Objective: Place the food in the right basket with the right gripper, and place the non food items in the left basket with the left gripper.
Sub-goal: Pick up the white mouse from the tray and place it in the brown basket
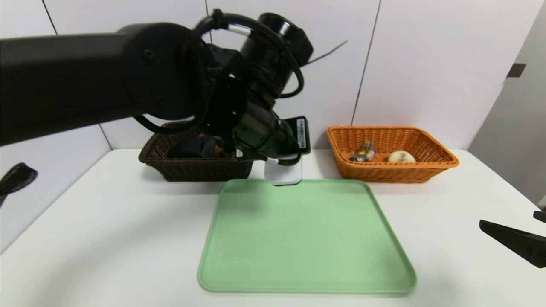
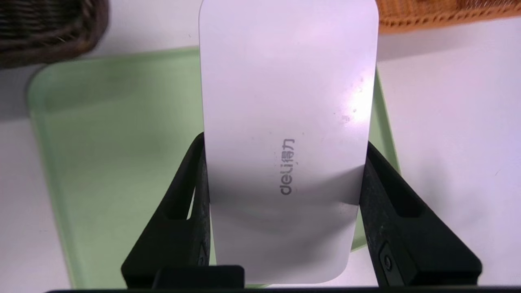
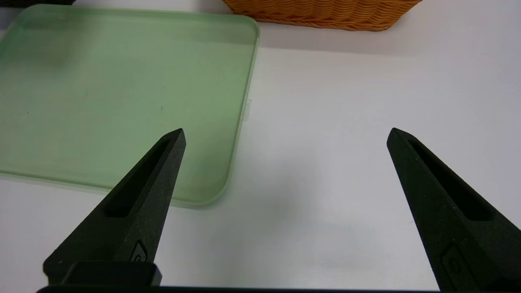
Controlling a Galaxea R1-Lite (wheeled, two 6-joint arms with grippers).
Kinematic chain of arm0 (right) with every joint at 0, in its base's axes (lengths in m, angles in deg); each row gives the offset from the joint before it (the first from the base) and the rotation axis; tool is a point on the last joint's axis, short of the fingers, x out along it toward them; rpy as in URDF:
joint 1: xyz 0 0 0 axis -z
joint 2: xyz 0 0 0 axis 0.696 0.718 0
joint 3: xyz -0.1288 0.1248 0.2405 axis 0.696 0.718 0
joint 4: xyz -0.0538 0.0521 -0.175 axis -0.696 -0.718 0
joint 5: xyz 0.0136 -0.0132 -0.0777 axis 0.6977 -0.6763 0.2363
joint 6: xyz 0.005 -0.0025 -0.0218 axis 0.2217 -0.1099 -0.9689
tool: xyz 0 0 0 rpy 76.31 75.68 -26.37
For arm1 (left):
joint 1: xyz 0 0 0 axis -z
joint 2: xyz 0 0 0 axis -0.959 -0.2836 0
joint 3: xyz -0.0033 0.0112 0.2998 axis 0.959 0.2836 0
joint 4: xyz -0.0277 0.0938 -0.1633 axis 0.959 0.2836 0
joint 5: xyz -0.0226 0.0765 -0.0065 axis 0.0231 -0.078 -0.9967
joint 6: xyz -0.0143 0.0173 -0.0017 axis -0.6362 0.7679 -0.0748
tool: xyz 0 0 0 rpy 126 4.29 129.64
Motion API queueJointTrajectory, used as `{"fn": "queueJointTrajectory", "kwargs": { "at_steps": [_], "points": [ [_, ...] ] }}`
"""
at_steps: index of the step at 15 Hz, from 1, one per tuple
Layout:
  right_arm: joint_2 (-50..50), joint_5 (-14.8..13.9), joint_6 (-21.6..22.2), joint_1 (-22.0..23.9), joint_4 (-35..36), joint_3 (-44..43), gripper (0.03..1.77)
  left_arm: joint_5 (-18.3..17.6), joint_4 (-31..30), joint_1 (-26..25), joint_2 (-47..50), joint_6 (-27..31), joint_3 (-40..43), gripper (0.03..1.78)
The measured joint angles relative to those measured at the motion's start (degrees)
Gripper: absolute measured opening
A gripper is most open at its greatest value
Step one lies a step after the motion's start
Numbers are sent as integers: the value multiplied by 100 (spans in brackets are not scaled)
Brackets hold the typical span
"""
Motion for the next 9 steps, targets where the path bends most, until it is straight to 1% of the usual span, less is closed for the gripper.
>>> {"fn": "queueJointTrajectory", "kwargs": {
  "at_steps": [3, 6, 9],
  "points": [
    [28, -9, 9, 6, 4, -7, 171, -2, -51, -402, 385, 196, 0, 101],
    [28, -15, 5, 28, 9, -27, 171, -49, -79, -934, 610, 395, 4, 101],
    [9, -15, 5, 35, 15, -49, 171, -363, -145, -1441, 642, 463, 4, 101]
  ]
}}
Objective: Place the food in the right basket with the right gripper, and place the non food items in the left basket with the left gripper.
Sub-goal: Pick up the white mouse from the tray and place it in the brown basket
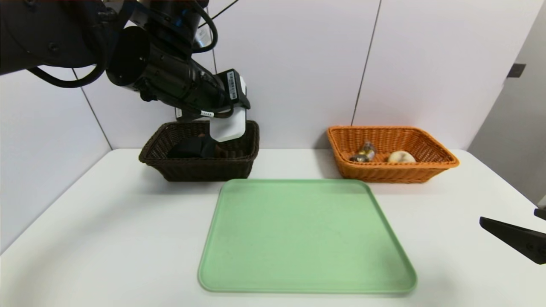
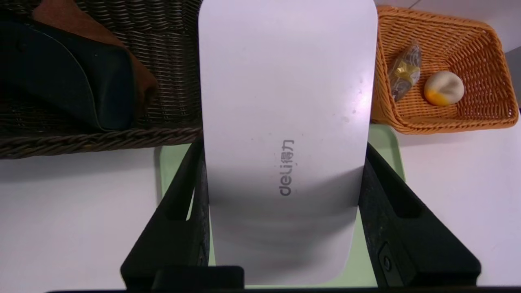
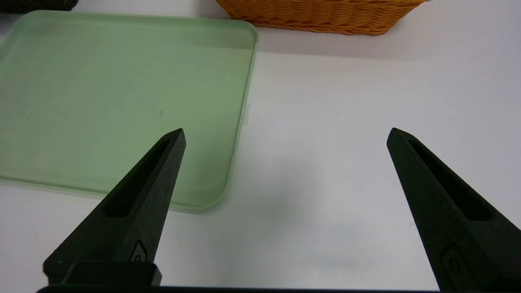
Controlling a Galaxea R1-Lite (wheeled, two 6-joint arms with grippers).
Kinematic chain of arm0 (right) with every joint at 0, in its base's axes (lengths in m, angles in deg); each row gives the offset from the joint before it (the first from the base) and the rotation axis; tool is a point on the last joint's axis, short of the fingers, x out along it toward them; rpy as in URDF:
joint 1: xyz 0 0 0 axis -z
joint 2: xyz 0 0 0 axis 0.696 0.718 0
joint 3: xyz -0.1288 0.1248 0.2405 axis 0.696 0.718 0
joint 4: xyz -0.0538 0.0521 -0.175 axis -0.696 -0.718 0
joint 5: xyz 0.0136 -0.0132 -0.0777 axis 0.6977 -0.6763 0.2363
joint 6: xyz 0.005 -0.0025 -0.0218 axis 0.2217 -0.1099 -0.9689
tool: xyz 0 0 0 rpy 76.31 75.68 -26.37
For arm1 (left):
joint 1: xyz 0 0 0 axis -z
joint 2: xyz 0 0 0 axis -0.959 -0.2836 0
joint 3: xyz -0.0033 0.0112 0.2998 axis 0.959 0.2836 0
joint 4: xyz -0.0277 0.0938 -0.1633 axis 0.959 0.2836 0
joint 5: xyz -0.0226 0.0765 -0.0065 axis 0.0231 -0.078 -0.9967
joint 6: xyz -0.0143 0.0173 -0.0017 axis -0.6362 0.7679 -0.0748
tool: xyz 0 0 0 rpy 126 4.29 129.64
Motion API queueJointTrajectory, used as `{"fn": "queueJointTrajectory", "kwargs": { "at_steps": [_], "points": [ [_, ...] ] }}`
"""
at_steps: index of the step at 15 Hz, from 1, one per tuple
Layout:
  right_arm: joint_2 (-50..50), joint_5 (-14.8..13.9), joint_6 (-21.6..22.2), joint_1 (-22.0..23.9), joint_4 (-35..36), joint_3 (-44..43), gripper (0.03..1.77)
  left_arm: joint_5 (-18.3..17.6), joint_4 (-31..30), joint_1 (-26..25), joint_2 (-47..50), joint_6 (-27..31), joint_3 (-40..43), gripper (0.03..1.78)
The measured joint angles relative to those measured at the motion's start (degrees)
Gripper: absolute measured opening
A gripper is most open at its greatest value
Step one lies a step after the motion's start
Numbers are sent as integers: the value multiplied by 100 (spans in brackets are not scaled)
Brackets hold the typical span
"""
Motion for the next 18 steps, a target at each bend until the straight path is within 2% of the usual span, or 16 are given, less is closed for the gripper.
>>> {"fn": "queueJointTrajectory", "kwargs": {
  "at_steps": [6, 9, 11, 14, 18],
  "points": [
    [-63, 6, 4, 6, -9, 24, 171, -66, -485, -1061, -441, 138, 2, 101],
    [-85, 17, 1, 9, -12, 40, 171, -463, -550, -1629, -697, 138, -2, 101],
    [-88, 20, 4, 9, -20, 46, 171, -595, -574, -1976, -894, 144, -2, 101],
    [-85, 28, 10, 9, -23, 49, 171, -736, -673, -2324, -1204, 310, -2, 101],
    [-90, 30, 17, 9, -15, 99, 171, -811, -935, -2525, -1527, 375, -2, 101]
  ]
}}
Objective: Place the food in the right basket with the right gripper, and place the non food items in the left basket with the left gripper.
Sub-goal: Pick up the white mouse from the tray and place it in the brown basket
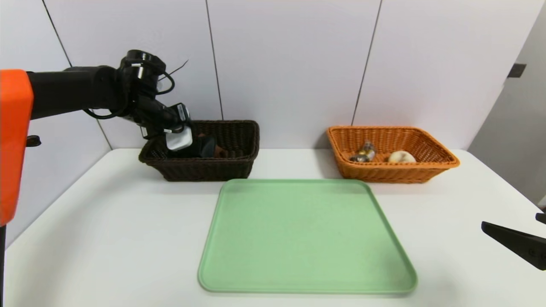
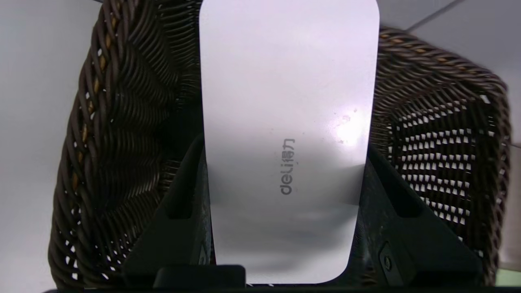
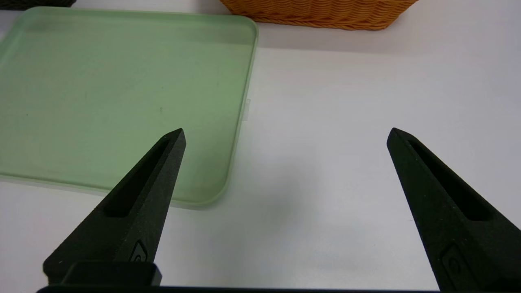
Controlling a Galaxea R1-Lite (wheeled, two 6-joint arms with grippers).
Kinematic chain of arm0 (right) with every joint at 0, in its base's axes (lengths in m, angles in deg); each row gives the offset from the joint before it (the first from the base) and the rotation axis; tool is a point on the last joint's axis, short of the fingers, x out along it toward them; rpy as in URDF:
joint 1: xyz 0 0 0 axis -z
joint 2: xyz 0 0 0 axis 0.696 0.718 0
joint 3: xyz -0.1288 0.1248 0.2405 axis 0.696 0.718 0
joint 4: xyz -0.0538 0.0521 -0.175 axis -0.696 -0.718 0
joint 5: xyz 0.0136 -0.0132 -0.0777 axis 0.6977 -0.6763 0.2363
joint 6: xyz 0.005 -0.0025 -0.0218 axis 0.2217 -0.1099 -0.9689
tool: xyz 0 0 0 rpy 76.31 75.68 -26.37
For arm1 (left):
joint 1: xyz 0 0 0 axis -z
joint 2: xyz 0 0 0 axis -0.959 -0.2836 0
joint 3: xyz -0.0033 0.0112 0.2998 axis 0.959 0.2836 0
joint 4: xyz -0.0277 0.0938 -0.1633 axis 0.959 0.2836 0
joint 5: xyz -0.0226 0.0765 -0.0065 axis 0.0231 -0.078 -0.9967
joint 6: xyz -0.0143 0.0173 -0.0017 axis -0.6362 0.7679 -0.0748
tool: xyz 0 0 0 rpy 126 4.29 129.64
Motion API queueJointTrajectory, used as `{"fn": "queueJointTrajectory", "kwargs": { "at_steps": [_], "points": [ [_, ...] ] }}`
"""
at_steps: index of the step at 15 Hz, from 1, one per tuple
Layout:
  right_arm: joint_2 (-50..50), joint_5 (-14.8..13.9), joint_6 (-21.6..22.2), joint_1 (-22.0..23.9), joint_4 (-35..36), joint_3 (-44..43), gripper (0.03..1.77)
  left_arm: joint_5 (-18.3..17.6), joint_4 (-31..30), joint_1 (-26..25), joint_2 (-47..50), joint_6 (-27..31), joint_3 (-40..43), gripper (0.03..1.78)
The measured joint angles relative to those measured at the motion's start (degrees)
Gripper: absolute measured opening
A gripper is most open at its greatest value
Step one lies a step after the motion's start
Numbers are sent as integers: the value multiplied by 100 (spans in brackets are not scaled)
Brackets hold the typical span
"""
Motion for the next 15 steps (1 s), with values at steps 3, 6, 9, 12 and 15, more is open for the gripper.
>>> {"fn": "queueJointTrajectory", "kwargs": {
  "at_steps": [3, 6, 9, 12, 15],
  "points": [
    [2, 11, 11, 0, 4, 9, 171, -2, -46, -59, -141, 5, -4, 101],
    [13, 34, 13, 0, 6, 11, 171, 2, -46, -69, -194, -2, -4, 101],
    [16, 41, 11, 0, 4, 20, 171, -2, -48, -67, -232, 0, -1, 101],
    [11, 34, 15, 0, 6, 20, 171, 2, -61, -63, -240, -2, 0, 101],
    [10, 37, 13, 0, 4, 20, 171, 2, -88, -61, -240, -2, 0, 105]
  ]
}}
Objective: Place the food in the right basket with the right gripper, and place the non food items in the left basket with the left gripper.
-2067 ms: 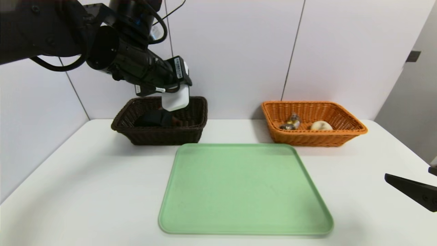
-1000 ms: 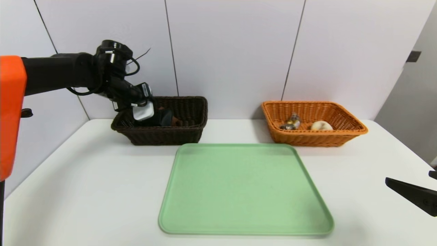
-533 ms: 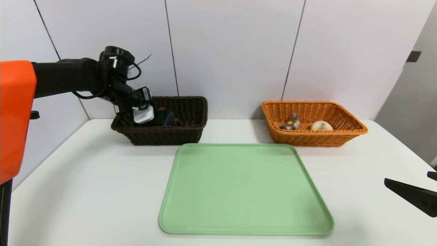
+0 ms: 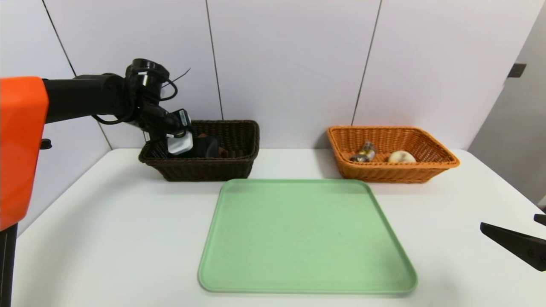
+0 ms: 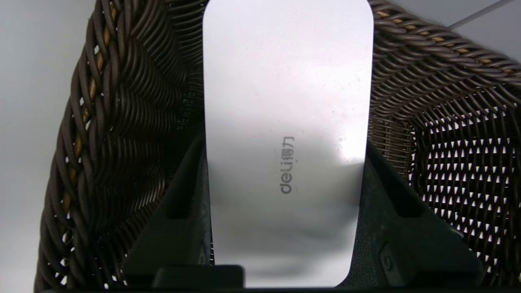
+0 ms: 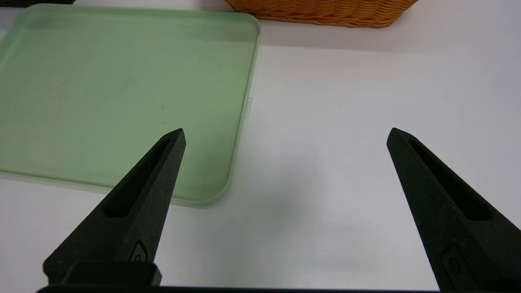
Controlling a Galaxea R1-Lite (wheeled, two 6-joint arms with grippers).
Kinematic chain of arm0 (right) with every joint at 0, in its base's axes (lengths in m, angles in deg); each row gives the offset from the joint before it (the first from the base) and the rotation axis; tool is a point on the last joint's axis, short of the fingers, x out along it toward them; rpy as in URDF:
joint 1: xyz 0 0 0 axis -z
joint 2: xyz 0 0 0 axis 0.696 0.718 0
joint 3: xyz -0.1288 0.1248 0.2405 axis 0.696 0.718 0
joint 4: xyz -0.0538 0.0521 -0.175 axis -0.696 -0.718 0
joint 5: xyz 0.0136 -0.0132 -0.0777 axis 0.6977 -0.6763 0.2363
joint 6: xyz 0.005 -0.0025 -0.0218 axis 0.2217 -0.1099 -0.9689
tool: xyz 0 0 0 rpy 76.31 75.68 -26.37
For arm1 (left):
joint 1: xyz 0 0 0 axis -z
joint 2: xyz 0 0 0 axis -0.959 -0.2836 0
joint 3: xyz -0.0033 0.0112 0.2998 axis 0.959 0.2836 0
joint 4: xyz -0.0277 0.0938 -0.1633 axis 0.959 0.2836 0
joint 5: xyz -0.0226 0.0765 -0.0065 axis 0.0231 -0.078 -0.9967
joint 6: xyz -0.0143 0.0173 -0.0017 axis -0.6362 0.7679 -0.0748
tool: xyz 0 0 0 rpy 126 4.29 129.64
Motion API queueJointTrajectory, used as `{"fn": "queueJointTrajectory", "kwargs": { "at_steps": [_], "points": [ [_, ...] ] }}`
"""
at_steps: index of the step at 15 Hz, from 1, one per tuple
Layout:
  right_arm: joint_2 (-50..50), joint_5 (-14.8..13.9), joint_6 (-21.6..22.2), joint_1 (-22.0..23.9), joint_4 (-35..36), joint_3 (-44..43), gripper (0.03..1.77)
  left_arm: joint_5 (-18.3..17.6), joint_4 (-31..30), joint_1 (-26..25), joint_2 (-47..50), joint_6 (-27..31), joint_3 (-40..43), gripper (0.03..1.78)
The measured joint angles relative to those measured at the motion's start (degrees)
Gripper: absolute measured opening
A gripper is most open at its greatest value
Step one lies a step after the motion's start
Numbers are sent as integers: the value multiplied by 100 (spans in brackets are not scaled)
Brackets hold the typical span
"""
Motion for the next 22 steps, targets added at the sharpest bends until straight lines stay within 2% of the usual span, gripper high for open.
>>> {"fn": "queueJointTrajectory", "kwargs": {
  "at_steps": [4, 9, 13, 16, 18, 20, 22],
  "points": [
    [-13, -26, 0, 0, 2, 0, 171, 0, -15, 5, 2, 2, 0, 132],
    [-18, -37, 0, 0, 2, 0, 171, -5, -22, 63, 226, -6, 7, 150],
    [23, -33, 6, 2, 11, 0, 171, 9, 35, 461, 946, 41, 7, 158],
    [111, -37, 22, 61, 60, -63, 171, 37, 424, 863, 1598, 578, 129, 162],
    [268, -15, 15, 194, 401, -107, 171, 87, 581, 990, 2072, 1126, 482, 164],
    [613, -4, -29, 312, 1178, -133, 171, 124, 538, 1070, 2686, 1521, 1091, 166],
    [1029, -11, -79, 372, 1949, -163, 171, 161, 361, 1111, 3270, 1645, 1705, 167]
  ]
}}
